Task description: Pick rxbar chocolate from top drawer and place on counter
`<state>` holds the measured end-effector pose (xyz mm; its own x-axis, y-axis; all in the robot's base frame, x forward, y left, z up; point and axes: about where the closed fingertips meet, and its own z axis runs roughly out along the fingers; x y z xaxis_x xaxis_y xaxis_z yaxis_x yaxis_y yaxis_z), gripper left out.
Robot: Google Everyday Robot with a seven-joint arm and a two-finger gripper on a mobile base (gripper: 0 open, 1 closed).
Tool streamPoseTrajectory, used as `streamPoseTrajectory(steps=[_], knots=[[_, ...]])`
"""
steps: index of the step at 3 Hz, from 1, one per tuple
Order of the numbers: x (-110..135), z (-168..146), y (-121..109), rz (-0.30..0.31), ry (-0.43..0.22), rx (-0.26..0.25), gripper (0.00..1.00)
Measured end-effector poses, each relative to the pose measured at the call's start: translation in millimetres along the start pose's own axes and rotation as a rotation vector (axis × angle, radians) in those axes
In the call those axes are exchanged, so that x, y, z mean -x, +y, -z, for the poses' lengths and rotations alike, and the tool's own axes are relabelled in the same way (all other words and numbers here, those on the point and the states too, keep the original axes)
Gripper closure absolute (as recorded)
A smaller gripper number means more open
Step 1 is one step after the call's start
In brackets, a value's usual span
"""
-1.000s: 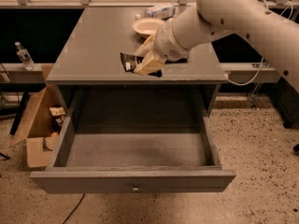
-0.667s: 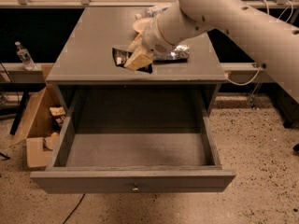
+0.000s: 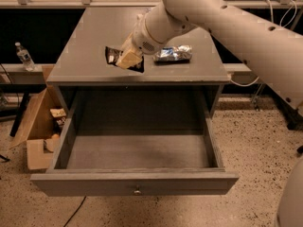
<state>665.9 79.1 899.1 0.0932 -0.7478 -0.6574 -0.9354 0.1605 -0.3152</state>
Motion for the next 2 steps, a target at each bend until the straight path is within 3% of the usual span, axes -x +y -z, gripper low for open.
streamPoseTrajectory(steps=[2], knots=[[30,-36,-20,-0.038,0.028,-0.037,1.00]])
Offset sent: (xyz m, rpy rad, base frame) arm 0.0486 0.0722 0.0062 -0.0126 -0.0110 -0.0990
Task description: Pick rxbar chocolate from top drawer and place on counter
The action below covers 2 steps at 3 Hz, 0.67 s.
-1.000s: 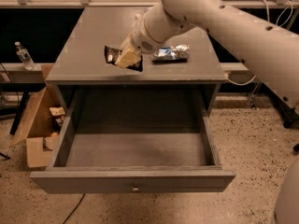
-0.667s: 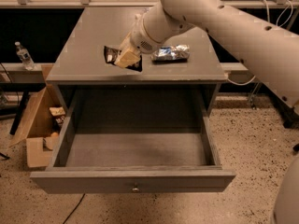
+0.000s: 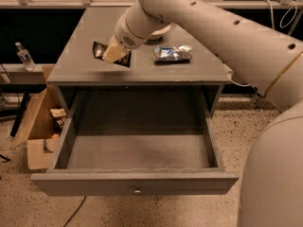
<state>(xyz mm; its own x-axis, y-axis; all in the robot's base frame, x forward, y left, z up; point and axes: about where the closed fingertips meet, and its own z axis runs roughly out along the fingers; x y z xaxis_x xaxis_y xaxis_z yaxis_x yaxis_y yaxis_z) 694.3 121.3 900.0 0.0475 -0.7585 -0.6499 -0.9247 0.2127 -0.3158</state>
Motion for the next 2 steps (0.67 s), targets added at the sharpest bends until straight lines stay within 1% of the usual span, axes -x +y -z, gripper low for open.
streamPoseTrajectory(steps=[1,2], knots=[[14,-26,-15,-0.039,0.023,-0.018,0.74],[16,-40,-25,-0.067,0.034,-0.025,0.50]])
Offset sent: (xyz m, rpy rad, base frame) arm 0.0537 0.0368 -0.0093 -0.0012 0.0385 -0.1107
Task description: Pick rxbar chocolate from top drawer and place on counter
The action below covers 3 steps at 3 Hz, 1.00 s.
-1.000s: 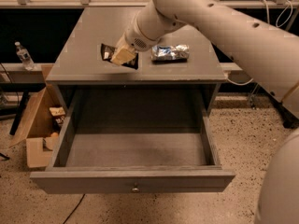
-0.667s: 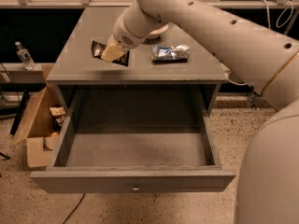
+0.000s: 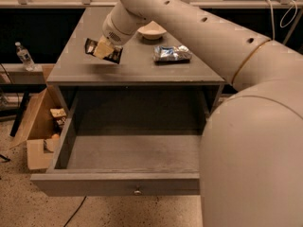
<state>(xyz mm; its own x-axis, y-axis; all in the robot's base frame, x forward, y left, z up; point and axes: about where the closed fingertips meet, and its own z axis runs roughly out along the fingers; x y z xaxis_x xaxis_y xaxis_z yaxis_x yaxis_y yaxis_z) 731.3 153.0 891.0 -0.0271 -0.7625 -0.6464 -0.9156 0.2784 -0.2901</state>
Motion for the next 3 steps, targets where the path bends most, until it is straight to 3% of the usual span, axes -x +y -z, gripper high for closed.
streamPoseTrajectory(steps=[2,3], knots=[[-15,-20,-13,-0.061,-0.006,0.026,0.04],[-22,-14,-23,-0.083,-0.029,0.022,0.00]])
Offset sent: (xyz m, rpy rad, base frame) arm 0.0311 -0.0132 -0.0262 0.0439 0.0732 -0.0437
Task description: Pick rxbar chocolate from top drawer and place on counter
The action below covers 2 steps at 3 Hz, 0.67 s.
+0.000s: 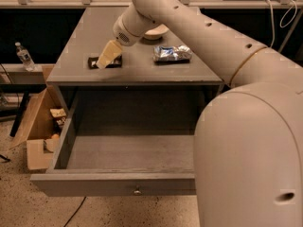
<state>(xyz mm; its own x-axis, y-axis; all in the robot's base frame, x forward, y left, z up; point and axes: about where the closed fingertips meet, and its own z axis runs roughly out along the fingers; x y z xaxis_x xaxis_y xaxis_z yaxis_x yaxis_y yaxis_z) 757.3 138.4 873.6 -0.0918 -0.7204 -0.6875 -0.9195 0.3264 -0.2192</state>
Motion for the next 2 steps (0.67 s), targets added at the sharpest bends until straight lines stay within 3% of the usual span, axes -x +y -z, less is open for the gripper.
streamPoseTrajectory(steps=[2], knots=[[-26,64,-30,-0.024,-0.064,-0.037,0.00]])
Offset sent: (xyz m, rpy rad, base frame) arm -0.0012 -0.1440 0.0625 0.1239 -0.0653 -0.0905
